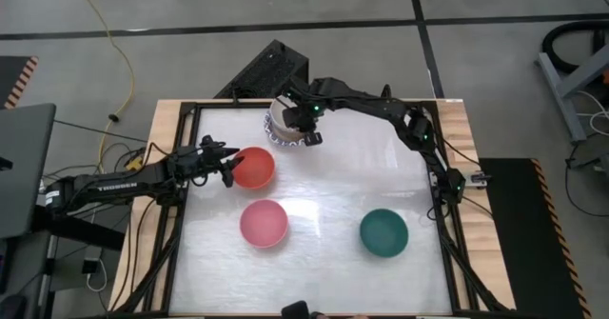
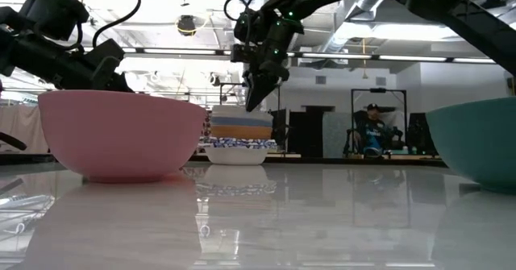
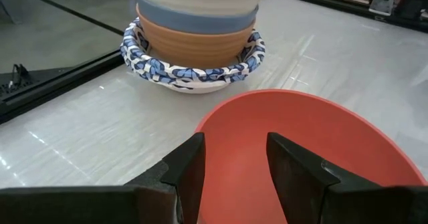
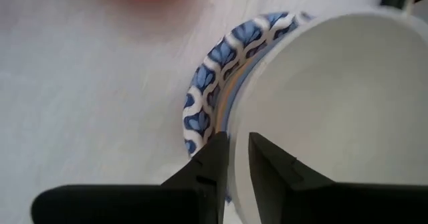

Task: Nest bowls inside each other
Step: Stack the green bowl onto the stack of bowls

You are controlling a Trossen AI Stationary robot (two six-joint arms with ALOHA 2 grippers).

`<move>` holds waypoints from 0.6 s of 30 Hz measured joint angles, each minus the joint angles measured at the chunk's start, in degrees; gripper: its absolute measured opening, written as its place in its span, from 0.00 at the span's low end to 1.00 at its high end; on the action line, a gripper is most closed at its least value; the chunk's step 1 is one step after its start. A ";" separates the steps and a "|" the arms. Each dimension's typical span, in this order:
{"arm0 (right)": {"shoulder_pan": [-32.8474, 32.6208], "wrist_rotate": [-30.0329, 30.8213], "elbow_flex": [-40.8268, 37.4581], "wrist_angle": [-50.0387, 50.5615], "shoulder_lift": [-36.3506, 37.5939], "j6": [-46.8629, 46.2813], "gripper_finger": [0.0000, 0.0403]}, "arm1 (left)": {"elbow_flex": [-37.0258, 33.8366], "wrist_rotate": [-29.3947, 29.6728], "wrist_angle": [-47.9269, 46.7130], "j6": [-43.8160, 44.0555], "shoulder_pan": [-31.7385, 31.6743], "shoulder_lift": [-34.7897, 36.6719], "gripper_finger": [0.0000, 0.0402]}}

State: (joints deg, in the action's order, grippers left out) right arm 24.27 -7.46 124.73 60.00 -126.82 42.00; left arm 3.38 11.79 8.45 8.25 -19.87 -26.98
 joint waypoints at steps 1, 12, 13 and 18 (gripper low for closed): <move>-0.02 -0.02 0.71 0.06 0.02 0.04 0.21 | 0.00 0.00 0.02 0.02 -0.01 0.00 0.37; -0.85 -2.91 4.24 -5.79 0.15 0.02 0.19 | 0.00 0.00 0.00 0.00 -0.01 0.02 0.37; -0.97 -2.90 4.24 -5.97 0.14 0.02 0.19 | 0.00 0.00 0.00 0.00 0.00 0.00 0.37; -1.09 -5.61 4.24 -6.80 0.11 -1.91 0.18 | 0.00 0.00 -0.07 -0.02 0.00 0.01 0.37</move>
State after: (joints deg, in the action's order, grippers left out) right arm 23.18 -13.08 128.97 53.20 -126.72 40.09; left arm 3.38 11.79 8.38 8.23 -19.87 -26.97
